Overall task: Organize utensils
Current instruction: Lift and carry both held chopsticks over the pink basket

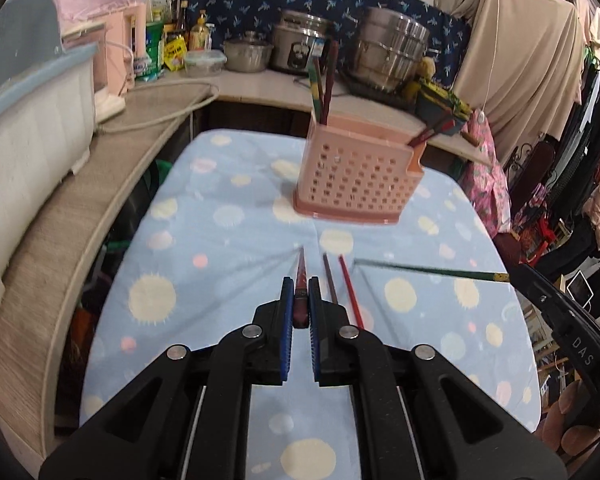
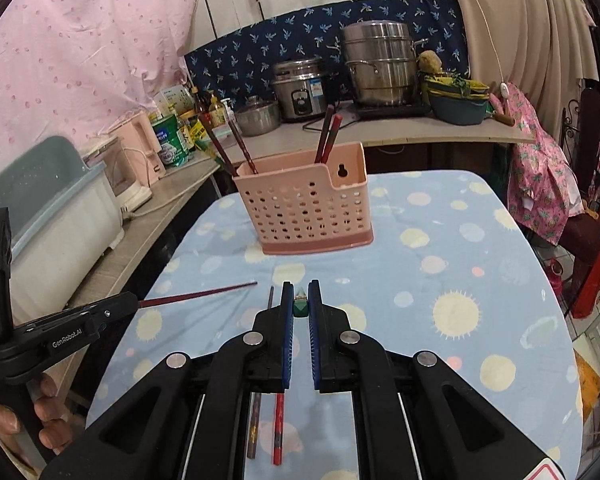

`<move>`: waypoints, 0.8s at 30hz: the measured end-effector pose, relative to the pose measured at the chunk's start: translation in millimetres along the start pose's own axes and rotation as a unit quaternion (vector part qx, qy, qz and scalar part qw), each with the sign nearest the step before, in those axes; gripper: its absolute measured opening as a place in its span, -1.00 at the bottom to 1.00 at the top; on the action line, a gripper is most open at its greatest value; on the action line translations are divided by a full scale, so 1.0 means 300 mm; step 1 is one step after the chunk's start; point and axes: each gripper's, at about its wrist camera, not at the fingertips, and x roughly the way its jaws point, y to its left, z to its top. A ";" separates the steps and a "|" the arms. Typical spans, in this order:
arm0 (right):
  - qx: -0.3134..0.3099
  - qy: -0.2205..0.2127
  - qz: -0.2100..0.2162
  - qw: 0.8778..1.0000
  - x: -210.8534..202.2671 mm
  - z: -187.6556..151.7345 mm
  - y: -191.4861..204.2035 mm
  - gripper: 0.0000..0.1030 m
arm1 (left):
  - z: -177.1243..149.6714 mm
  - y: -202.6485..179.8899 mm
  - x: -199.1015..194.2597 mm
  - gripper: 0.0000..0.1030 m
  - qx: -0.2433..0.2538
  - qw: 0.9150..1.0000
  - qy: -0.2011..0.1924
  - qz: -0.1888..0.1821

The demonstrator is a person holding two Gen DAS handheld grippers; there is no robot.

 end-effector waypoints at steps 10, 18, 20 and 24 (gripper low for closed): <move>0.008 -0.058 0.012 0.998 -0.008 0.252 -0.006 -0.86 | 0.273 -0.020 -0.054 -0.87 -0.009 0.998 -0.056 -0.017; 0.025 -0.121 0.031 0.992 -0.049 0.472 -0.014 -0.86 | 0.494 -0.071 -0.127 -0.87 -0.014 0.992 -0.118 -0.043; 0.026 -0.136 0.030 0.990 -0.052 0.530 -0.015 -0.87 | 0.554 -0.089 -0.140 -0.87 -0.016 0.989 -0.135 -0.049; 0.038 -0.154 0.034 0.987 -0.027 0.649 -0.023 -0.87 | 0.656 -0.122 -0.128 -0.87 -0.018 0.986 -0.161 -0.045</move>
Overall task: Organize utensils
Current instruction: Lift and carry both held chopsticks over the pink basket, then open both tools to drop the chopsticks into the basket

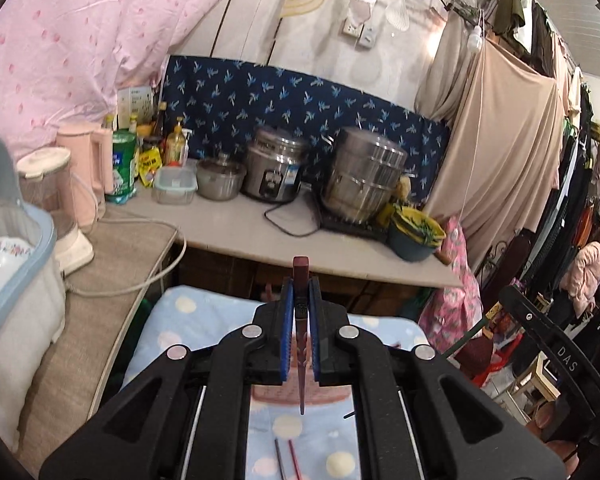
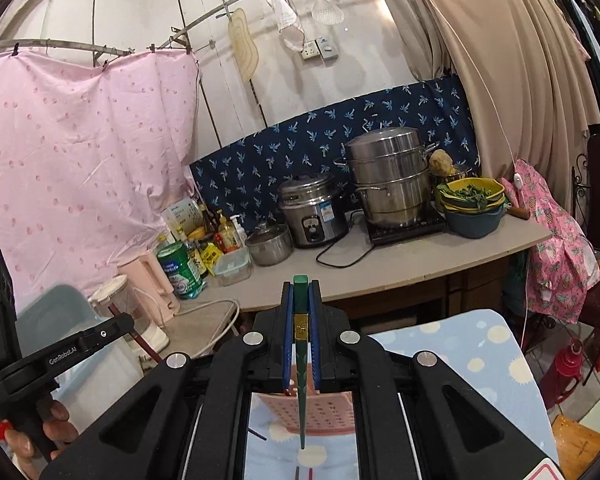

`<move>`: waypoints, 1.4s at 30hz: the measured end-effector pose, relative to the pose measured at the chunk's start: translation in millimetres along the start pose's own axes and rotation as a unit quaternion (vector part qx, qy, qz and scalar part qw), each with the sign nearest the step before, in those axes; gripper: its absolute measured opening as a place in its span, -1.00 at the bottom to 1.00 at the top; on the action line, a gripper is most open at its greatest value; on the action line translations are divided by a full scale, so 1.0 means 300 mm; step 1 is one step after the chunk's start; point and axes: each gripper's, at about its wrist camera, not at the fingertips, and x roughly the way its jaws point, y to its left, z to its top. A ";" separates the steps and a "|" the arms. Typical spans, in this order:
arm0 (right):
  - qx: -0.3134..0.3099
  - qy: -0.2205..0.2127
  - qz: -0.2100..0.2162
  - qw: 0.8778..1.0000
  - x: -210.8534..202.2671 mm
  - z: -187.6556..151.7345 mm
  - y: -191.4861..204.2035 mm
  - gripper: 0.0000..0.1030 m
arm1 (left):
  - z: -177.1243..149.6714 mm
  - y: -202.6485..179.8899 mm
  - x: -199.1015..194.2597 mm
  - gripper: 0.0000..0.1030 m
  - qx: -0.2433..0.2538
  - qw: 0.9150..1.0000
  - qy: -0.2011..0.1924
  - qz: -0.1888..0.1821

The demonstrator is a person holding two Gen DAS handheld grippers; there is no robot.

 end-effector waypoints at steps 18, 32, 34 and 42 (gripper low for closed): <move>-0.003 0.041 -0.030 0.999 0.368 0.007 -0.047 -0.86 | 0.030 0.053 0.312 -0.86 -0.008 0.999 0.017 0.041; 0.004 0.067 -0.031 0.997 0.417 -0.061 -0.095 -0.80 | -0.037 0.065 0.351 -0.55 0.000 0.998 0.023 0.061; 0.003 0.065 -0.030 0.997 0.396 -0.061 -0.096 -0.79 | -0.044 0.066 0.336 -0.55 0.002 0.998 0.023 0.063; -0.005 0.071 -0.020 0.997 0.281 -0.115 -0.091 -0.79 | -0.115 0.070 0.254 -0.55 0.011 0.997 0.031 0.074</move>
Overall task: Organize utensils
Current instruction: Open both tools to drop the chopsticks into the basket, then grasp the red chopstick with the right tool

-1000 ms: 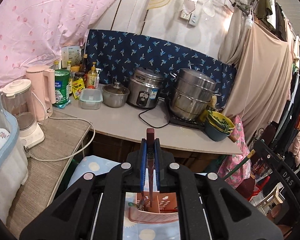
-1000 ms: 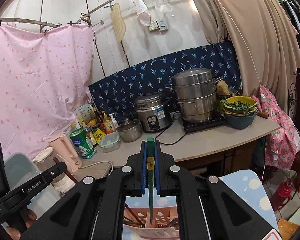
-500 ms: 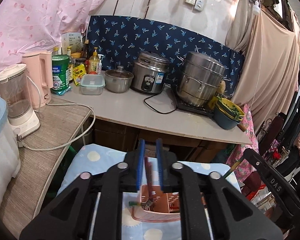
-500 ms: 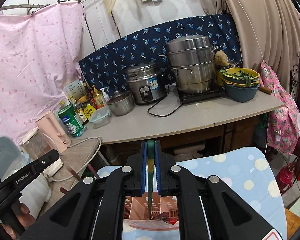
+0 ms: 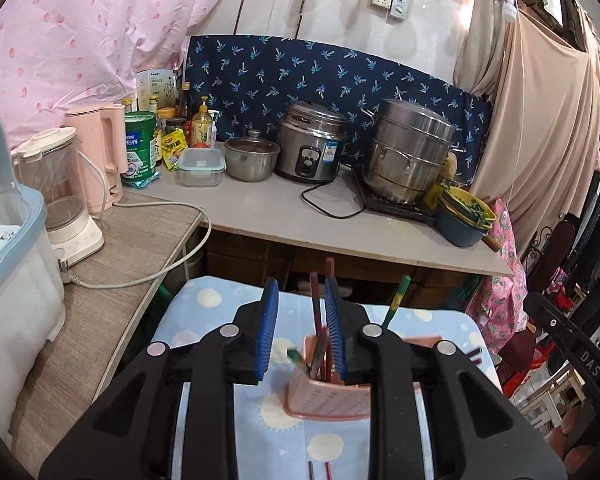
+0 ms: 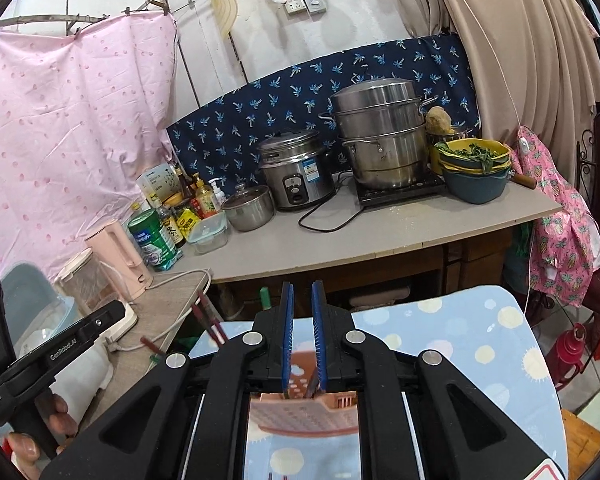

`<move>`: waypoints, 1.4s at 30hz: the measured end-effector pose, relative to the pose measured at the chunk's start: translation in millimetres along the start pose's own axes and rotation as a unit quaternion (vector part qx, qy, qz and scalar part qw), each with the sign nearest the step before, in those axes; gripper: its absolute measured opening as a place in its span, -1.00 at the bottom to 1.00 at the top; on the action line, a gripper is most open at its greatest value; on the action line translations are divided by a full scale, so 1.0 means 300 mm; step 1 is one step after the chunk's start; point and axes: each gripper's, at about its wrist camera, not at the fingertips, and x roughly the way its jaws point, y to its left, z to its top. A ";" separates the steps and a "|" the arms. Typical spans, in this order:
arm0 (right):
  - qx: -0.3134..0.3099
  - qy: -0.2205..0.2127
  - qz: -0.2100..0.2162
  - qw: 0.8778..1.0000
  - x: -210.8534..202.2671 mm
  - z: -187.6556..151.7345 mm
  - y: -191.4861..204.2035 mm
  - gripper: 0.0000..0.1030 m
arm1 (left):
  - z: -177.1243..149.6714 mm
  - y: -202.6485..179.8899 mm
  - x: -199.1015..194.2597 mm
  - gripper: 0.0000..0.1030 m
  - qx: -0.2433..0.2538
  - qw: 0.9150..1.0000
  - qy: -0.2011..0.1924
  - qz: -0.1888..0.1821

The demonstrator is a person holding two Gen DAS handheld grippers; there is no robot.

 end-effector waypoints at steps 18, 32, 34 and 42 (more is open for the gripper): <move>-0.027 0.126 0.003 0.992 -0.211 -0.570 0.020 -0.79 | -0.517 0.050 -0.134 -0.56 0.032 0.993 0.116 0.015; -0.029 0.237 0.014 0.971 -0.267 -0.979 0.043 -0.79 | -0.899 0.069 -0.168 -0.56 0.065 0.976 0.205 0.025; -0.028 0.248 0.018 0.968 -0.269 -1.011 0.051 -0.79 | -0.930 0.079 -0.168 -0.56 0.063 0.974 0.215 0.025; -0.048 0.258 0.022 0.965 -0.271 -1.061 0.102 -0.79 | -0.955 0.081 -0.183 -0.56 0.062 0.973 0.221 0.029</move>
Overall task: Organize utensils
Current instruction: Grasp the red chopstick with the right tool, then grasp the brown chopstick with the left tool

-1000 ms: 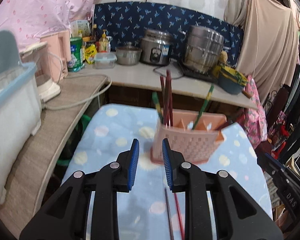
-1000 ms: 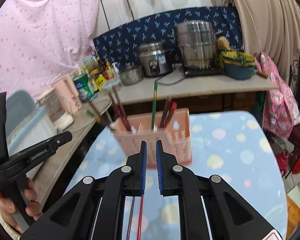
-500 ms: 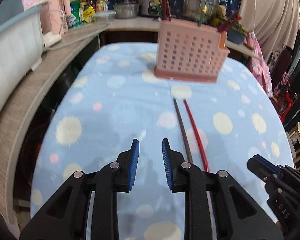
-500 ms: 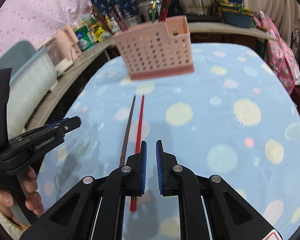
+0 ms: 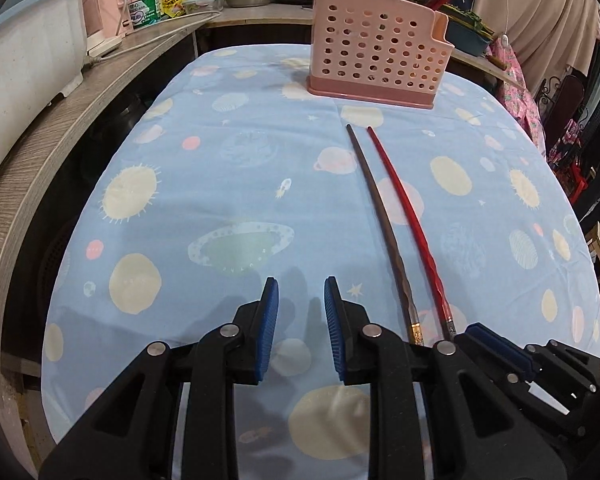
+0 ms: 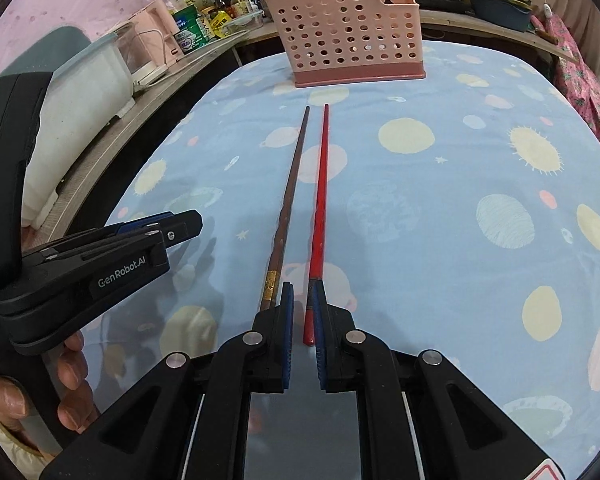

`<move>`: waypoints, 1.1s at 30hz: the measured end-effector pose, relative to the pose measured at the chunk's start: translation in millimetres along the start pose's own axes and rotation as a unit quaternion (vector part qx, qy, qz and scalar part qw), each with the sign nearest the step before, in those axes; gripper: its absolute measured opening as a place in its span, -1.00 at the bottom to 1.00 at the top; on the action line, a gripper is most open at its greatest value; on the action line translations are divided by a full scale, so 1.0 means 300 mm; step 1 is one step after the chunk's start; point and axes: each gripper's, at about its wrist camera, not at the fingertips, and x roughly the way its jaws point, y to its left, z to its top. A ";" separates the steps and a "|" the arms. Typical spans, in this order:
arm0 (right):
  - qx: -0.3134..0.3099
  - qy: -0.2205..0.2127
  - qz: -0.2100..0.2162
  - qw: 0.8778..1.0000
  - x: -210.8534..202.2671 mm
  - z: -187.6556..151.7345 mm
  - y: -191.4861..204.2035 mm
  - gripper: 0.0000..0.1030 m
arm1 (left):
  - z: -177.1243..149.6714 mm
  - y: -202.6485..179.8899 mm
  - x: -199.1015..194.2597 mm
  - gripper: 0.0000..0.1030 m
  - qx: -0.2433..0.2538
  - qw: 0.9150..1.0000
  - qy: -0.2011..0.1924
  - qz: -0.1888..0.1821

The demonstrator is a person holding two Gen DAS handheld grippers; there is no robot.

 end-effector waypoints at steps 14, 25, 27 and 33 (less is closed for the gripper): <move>-0.001 0.001 -0.013 1.000 0.027 0.001 -0.004 -0.78 | -0.010 0.001 0.005 -0.56 -0.002 1.000 0.006 -0.001; 0.006 0.007 -0.012 1.000 0.036 -0.013 -0.025 -0.85 | -0.022 -0.016 0.010 -0.56 0.003 1.000 0.013 -0.006; 0.007 0.006 -0.014 1.000 0.031 -0.015 -0.029 -0.85 | -0.026 -0.024 0.011 -0.56 0.005 1.000 0.014 -0.009; 0.024 0.000 -0.026 0.999 0.011 -0.017 -0.078 -0.85 | -0.035 -0.062 0.021 -0.47 0.017 1.000 0.020 -0.017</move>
